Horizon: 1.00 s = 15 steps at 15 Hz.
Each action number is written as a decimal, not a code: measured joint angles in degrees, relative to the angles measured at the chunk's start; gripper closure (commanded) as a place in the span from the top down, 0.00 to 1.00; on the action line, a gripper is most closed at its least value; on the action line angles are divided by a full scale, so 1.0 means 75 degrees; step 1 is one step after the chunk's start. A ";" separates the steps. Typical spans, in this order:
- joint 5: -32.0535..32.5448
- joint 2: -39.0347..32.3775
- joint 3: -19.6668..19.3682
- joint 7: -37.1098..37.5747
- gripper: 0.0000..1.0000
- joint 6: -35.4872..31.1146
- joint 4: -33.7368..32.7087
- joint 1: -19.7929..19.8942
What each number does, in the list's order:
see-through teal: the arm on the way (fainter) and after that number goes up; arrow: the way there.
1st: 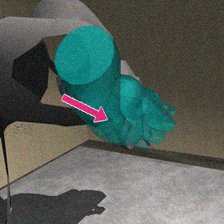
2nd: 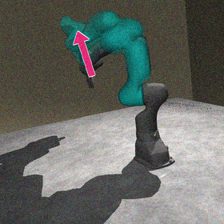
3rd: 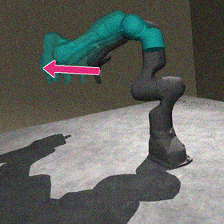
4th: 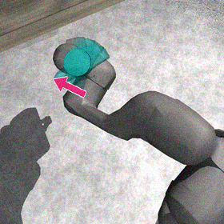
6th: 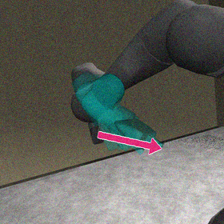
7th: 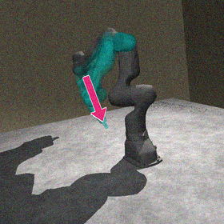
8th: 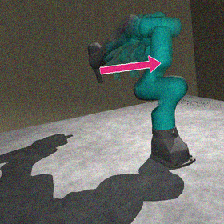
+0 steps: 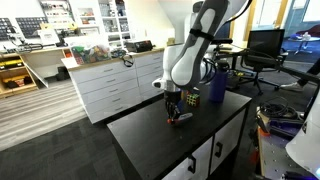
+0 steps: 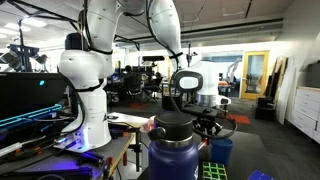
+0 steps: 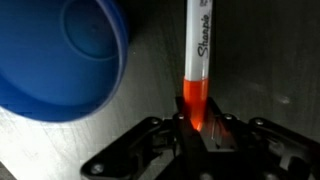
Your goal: Put the pen in the cup
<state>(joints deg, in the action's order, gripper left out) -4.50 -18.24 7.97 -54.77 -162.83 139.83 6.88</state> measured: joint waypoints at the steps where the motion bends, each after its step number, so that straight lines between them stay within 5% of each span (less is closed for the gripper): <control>1: -0.0004 0.0009 0.0004 0.0028 0.06 -0.0005 -0.0027 0.0001; 15: -0.0684 0.0522 0.0312 0.0452 0.06 -0.0227 -0.0239 0.0084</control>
<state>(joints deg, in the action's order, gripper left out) -9.63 -14.33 10.31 -51.38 -164.54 138.04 7.51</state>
